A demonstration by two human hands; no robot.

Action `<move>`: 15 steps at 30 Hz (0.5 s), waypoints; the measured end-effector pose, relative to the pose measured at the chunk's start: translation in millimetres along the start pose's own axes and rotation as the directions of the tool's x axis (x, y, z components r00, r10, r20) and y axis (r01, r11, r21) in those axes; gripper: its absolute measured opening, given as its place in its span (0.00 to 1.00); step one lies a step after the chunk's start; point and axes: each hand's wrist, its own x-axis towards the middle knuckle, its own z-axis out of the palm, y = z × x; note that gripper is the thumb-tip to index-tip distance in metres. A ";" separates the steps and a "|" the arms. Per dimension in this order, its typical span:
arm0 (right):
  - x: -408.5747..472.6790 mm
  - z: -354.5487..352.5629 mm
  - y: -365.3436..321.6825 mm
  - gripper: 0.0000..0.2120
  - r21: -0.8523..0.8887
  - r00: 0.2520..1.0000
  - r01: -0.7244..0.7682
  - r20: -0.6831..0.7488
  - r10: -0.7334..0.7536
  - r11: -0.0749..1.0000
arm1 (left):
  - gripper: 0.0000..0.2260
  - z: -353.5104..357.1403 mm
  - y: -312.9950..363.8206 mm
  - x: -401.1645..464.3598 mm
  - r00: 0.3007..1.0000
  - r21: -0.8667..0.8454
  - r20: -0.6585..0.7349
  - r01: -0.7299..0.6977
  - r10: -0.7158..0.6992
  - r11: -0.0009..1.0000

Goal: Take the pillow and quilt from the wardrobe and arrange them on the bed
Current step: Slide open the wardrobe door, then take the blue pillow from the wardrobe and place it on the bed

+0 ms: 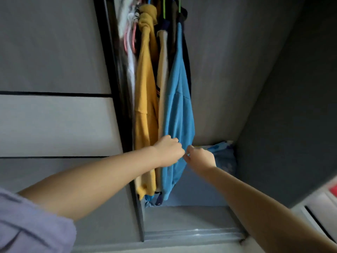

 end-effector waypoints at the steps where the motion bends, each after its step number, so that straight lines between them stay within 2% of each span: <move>1: -2.3 0.6 19.5 0.16 -0.014 0.999 -0.040 0.005 0.040 0.999 | 0.10 -1.5 11.4 16.2 0.999 -0.048 -0.030 -0.024 0.022 0.999; 4: -9.1 5.8 74.3 0.17 -0.060 0.990 -0.128 0.048 0.131 0.990 | 0.10 0.2 44.6 64.2 0.996 -0.135 -0.058 -0.071 0.064 0.988; 7: -11.9 12.4 123.8 0.18 -0.070 0.979 -0.192 0.050 0.196 0.979 | 0.11 10.7 68.5 109.6 0.997 -0.197 -0.019 -0.072 0.070 0.978; 11: 2.7 30.5 186.1 0.15 -0.071 0.968 -0.230 0.090 0.236 0.971 | 0.11 43.3 82.4 171.3 0.993 -0.268 0.109 -0.008 0.038 0.963; 15: 46.3 61.2 242.6 0.18 -0.113 0.948 -0.200 0.230 0.221 0.973 | 0.11 94.2 85.1 230.1 0.961 -0.356 0.277 0.130 -0.028 0.926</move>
